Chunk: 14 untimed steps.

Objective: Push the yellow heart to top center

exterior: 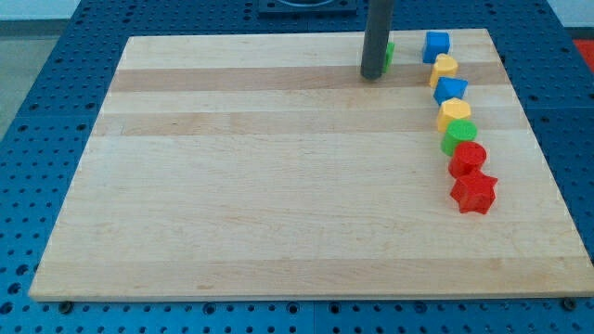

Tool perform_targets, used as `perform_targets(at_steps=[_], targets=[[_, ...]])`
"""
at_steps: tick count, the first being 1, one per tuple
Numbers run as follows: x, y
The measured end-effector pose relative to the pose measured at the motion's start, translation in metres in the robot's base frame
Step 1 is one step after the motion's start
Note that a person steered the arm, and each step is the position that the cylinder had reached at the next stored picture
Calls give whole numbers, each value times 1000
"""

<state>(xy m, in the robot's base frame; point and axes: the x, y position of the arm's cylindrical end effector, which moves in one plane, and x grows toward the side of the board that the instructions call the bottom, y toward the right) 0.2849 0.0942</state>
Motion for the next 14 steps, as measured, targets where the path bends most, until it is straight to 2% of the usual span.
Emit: perform_targets(at_steps=[3,4,5,7,8,9,10,11,12,13,14], targets=[[-16,0],[20,0],[102,-4],[310,11],[332,66],[285,176],[226,249],[207,250],[129,251],[99,251],[41,229]])
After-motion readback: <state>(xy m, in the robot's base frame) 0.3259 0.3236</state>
